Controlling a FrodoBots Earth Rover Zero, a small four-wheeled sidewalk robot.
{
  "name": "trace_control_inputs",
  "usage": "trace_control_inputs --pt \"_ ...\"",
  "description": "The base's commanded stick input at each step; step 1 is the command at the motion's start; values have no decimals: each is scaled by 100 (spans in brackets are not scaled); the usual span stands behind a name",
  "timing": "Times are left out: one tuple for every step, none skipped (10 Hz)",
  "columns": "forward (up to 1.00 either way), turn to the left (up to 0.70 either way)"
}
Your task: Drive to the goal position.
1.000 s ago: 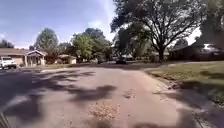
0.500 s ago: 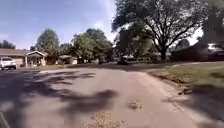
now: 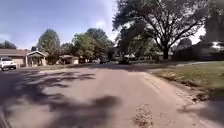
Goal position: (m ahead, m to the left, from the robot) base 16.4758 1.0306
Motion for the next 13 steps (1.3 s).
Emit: trace_control_inputs --pt "69 3" --pt "69 3" --pt "69 3" --pt "69 3" --pt "69 3" --pt "69 3" --pt "69 3" --pt "69 3" --pt "69 3" --pt "69 3" --pt "69 3" --pt "69 3" --pt "69 -13"
